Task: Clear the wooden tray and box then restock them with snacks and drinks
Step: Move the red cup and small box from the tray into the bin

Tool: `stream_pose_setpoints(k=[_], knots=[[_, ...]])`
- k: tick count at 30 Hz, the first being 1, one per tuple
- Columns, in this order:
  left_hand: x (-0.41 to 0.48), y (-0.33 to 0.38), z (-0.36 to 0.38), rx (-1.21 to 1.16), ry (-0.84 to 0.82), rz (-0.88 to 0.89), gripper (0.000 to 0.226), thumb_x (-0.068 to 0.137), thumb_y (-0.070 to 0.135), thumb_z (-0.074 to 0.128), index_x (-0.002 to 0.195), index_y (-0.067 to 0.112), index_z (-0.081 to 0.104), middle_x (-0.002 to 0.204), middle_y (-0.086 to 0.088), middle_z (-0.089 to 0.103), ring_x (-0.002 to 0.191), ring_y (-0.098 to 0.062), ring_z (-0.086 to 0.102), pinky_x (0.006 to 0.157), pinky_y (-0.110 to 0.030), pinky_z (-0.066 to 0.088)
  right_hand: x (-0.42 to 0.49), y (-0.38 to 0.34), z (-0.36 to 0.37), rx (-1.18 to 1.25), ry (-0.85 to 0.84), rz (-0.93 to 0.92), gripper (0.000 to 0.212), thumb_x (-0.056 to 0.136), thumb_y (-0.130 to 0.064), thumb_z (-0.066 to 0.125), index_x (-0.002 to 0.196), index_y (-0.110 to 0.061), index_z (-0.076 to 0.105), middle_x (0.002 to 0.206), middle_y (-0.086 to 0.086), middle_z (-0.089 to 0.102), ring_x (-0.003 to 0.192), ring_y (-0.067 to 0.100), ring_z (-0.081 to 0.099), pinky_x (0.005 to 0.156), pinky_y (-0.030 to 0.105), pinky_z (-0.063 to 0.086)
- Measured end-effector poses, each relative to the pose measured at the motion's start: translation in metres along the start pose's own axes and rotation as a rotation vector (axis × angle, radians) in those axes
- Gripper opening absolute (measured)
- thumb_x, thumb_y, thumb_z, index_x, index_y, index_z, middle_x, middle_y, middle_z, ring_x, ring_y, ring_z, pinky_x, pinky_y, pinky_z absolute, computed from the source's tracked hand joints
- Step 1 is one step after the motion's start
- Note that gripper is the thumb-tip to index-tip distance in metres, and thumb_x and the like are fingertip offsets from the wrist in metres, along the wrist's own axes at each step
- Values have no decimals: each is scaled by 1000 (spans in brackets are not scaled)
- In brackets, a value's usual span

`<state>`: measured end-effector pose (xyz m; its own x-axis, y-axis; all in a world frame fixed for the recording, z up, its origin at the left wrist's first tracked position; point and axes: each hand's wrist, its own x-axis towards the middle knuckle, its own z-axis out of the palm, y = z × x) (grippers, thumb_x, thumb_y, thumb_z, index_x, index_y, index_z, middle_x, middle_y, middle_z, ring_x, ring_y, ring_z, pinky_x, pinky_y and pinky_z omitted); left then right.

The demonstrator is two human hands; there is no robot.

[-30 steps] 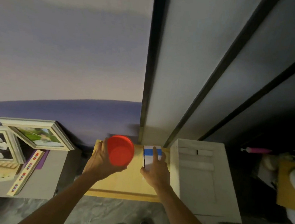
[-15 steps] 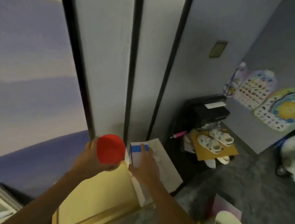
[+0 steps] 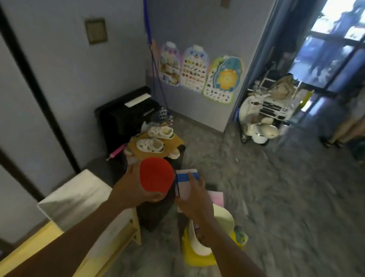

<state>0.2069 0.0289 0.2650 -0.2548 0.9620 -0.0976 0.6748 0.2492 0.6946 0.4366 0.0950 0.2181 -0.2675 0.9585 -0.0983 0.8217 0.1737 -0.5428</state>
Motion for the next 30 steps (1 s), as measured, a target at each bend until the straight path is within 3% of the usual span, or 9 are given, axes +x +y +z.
stream_pose_setpoints(k=[5, 9, 13, 21, 26, 30], knots=[[49, 69, 110, 21, -121, 50, 152, 37, 91, 84, 160, 35, 14, 157, 5, 31, 136, -21, 50, 105, -44, 51, 15, 122, -44, 19, 51, 142, 95, 90, -60, 68, 165, -29, 20, 164, 9, 29, 133, 30, 55, 99, 39, 52], [73, 99, 187, 2, -200, 41, 152, 38, 84, 88, 160, 31, 15, 158, 4, 25, 135, -18, 49, 107, -40, 49, 29, 217, -46, 33, 20, 280, 101, 75, -68, 62, 162, -33, 23, 160, 8, 37, 131, 31, 57, 100, 47, 56], [88, 100, 239, 26, -251, 7, 153, 37, 81, 90, 159, 25, 17, 154, 0, 24, 129, -23, 55, 103, -42, 53, 23, 264, -40, 40, -17, 380, 101, 80, -63, 71, 163, -28, 26, 160, 9, 32, 128, 32, 58, 101, 45, 55], [134, 48, 325, 92, -395, -81, 153, 42, 74, 94, 161, 24, 11, 152, 0, 22, 127, -24, 55, 96, -39, 55, 51, 309, 29, 140, -55, 474, 94, 91, -58, 72, 165, -23, 25, 168, 11, 21, 141, 30, 46, 109, 39, 48], [160, -14, 398, 174, -442, -159, 158, 32, 97, 77, 160, 32, 10, 157, 4, 25, 135, -22, 51, 103, -48, 55, 78, 345, 103, 149, -112, 515, 101, 87, -64, 73, 166, -26, 23, 166, 9, 21, 137, 31, 50, 106, 40, 51], [170, -67, 439, 268, -453, -191, 154, 25, 105, 68, 154, 45, 9, 151, 11, 31, 131, -20, 55, 96, -49, 57, 96, 373, 156, 157, -165, 569, 108, 82, -70, 73, 166, -26, 23, 166, 12, 23, 133, 30, 55, 104, 42, 53]])
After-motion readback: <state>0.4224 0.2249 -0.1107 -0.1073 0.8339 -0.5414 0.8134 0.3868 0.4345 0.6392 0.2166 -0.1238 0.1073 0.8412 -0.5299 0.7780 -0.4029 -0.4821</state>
